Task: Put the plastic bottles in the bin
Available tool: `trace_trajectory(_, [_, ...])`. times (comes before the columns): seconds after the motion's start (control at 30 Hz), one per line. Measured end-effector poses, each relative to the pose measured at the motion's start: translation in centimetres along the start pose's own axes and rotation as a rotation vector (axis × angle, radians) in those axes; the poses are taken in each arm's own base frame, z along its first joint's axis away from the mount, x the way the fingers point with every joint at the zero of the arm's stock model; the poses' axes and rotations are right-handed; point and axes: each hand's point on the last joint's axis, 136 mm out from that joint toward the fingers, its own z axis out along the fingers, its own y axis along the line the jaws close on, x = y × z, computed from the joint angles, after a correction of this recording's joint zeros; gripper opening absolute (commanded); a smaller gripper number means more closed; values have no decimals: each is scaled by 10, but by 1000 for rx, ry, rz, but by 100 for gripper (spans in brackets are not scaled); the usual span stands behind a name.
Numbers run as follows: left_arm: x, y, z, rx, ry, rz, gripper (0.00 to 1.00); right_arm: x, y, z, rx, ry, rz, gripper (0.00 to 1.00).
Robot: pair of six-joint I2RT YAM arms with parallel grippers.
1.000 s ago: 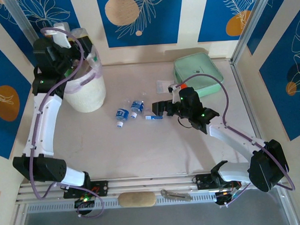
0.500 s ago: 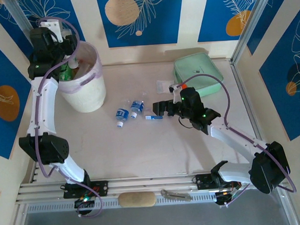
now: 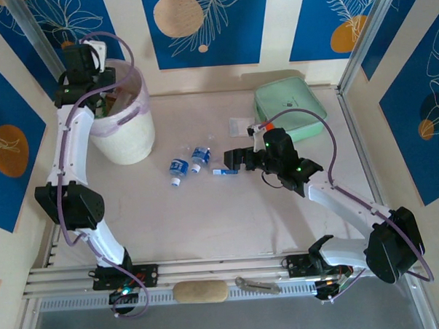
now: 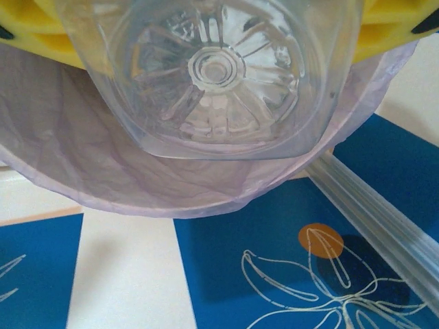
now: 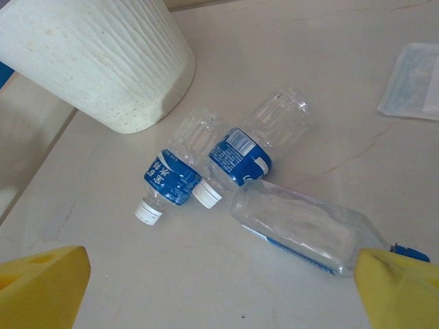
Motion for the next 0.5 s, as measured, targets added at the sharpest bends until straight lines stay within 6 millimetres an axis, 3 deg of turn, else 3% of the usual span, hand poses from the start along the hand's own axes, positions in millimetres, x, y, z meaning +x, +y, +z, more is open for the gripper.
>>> trace_trajectory(0.23, [4, -18, 7, -7, 22, 75, 98, -5, 1, -8, 5, -20, -5, 99])
trace_trajectory(0.5, [3, -21, 7, -14, 23, 92, 100, -8, -1, -10, 15, -32, -4, 99])
